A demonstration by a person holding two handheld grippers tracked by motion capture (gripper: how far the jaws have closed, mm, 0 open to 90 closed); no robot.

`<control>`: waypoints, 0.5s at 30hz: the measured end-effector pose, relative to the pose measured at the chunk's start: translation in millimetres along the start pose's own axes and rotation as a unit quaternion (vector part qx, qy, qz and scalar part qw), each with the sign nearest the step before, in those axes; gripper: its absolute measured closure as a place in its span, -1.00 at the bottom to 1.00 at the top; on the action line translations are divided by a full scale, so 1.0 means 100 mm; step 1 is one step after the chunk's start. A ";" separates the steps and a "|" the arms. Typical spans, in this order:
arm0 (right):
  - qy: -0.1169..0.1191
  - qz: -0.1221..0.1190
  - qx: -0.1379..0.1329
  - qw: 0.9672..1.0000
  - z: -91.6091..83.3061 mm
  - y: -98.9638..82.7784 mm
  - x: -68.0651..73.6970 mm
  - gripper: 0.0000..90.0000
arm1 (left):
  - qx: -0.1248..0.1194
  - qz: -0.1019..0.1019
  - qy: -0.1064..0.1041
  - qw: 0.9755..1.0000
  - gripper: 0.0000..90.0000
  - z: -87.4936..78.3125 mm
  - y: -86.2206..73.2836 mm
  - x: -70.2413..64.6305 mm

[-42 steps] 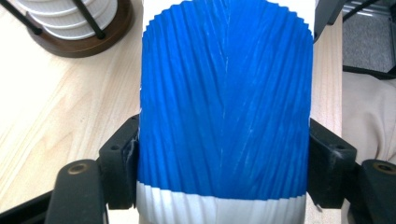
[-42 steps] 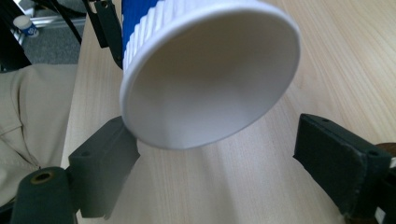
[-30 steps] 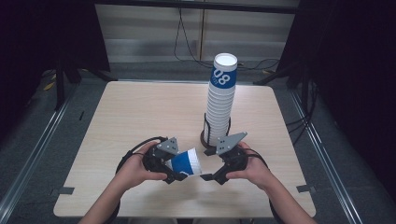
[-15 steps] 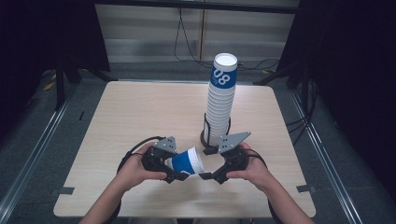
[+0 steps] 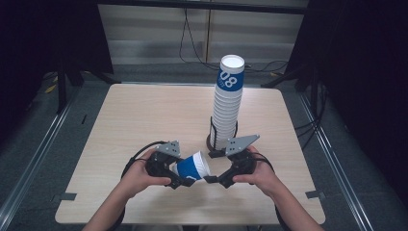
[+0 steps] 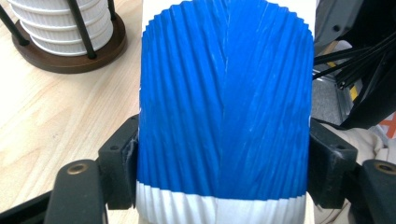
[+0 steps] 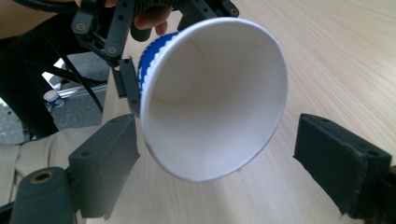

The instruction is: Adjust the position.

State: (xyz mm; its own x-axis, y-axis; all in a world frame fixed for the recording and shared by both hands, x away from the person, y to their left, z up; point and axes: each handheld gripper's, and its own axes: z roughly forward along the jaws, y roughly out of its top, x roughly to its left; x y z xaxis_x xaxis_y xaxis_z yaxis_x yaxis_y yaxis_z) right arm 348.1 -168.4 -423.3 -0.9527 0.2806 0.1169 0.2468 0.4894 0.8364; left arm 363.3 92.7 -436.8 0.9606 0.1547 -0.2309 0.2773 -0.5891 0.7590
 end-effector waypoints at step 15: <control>-0.002 0.003 0.004 1.000 0.03 0.01 -0.01 -0.75 | -0.021 0.000 -0.005 1.000 -0.40 -0.01 0.01 -0.01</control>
State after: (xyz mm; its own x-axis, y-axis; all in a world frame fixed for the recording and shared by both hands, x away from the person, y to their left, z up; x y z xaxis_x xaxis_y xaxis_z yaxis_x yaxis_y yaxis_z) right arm 349.5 -165.7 -424.6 -0.9508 0.2858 0.1194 0.2532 0.4949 0.8312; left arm 362.6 92.9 -435.7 0.9603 0.1463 -0.2374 0.2783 -0.5545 0.7843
